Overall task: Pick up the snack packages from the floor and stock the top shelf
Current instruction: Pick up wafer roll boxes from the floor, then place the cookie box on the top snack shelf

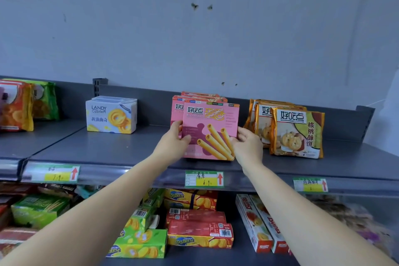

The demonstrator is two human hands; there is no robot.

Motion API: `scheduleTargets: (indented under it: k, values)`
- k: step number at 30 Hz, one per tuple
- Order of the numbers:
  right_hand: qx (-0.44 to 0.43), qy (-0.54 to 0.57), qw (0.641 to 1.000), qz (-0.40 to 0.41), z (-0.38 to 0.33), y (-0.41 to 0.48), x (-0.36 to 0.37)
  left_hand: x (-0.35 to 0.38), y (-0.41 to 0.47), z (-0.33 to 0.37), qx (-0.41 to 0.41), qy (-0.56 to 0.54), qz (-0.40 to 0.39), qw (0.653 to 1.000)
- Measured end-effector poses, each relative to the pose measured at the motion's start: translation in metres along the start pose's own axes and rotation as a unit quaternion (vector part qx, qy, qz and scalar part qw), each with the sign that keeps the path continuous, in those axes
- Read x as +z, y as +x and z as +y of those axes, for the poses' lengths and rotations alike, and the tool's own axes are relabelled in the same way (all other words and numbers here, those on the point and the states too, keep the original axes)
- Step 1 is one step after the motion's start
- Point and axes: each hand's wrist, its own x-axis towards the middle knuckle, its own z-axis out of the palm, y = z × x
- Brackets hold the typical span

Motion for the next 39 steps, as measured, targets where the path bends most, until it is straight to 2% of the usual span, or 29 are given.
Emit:
scheduleTargets:
  k: [11, 22, 25, 30, 33, 39]
  values:
    - [-0.018, -0.041, 0.999, -0.001, 0.004, -0.003, 0.008, 0.003, -0.005, -0.004, 0.008, 0.061, -0.008, 0.998]
    - [0.025, -0.103, 0.994, -0.017, 0.001, -0.022, -0.004, 0.007, -0.022, 0.001, -0.019, 0.111, -0.024, 0.993]
    - [0.035, -0.101, 0.994, -0.006, -0.001, -0.035, -0.012, 0.007, -0.035, 0.003, 0.013, 0.117, 0.009, 0.993]
    - [0.015, -0.17, 0.985, 0.035, -0.004, -0.068, -0.035, 0.011, -0.072, 0.021, 0.143, 0.124, 0.032, 0.981]
    - [0.026, -0.217, 0.974, 0.068, -0.006, -0.1, -0.054, 0.015, -0.092, 0.027, 0.204, 0.137, -0.028, 0.969]
    - [0.079, -0.354, 0.928, 0.091, -0.009, -0.196, -0.1, 0.033, -0.147, 0.024, 0.256, 0.188, -0.181, 0.931]
